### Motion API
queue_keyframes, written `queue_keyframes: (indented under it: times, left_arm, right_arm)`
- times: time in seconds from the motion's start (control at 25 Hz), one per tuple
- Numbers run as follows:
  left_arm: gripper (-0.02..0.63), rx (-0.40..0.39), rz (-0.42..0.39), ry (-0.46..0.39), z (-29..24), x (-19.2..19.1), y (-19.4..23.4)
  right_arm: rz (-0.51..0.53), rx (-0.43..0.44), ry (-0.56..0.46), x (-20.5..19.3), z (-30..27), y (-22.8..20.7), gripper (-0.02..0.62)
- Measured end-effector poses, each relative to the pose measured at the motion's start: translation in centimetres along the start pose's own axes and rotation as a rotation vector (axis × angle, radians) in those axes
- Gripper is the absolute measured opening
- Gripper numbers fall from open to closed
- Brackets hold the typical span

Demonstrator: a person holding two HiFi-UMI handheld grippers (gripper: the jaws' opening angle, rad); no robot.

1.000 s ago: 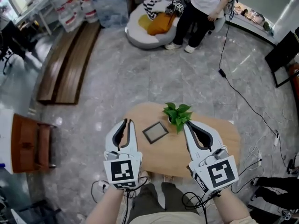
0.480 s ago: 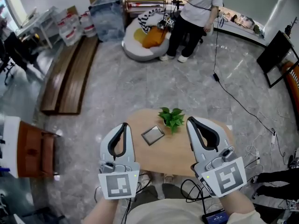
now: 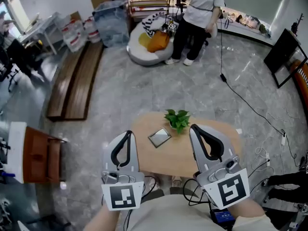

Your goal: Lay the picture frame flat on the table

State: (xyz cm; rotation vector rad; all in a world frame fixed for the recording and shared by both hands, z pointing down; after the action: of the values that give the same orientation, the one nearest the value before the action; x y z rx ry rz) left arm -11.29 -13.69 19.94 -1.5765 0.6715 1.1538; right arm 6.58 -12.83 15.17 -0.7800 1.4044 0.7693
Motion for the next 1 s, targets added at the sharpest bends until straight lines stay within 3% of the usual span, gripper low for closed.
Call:
queue_keyframes:
  times: [0.2, 0.4, 0.68, 1.0]
  left_arm:
    - [0.020, -0.012, 0.002, 0.008, 1.6, 0.5, -0.2]
    - [0.020, -0.039, -0.056, 0.013, 2.8, 0.9, -0.7]
    - [0.020, -0.030, -0.016, 0.021, 3.1, 0.7, -1.0]
    - [0.020, -0.036, -0.034, 0.018, 3.7, 1.4, -0.5]
  right_arm:
    - [-0.040, 0.013, -0.008, 0.3, 1.1, 0.4, 0.002]
    - [-0.074, 0.012, -0.025, 1.2, 2.2, 0.4, 0.002]
    - [-0.075, 0.006, 0.009, 0.4, 2.5, 0.3, 0.002]
    - [-0.055, -0.001, 0.004, 1.0, 2.4, 0.4, 0.002]
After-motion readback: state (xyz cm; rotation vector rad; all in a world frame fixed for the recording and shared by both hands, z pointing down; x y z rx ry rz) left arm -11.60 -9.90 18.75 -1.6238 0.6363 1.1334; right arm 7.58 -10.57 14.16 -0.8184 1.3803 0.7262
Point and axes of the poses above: the fingertips, and each gripper's own axes: z backward along the fingers, y to its left, x out of its top, the point moved 4 cm from there along z, backward along the fingers, and after that the axes turned 11 degrees about -z, right-handed, at the moved point
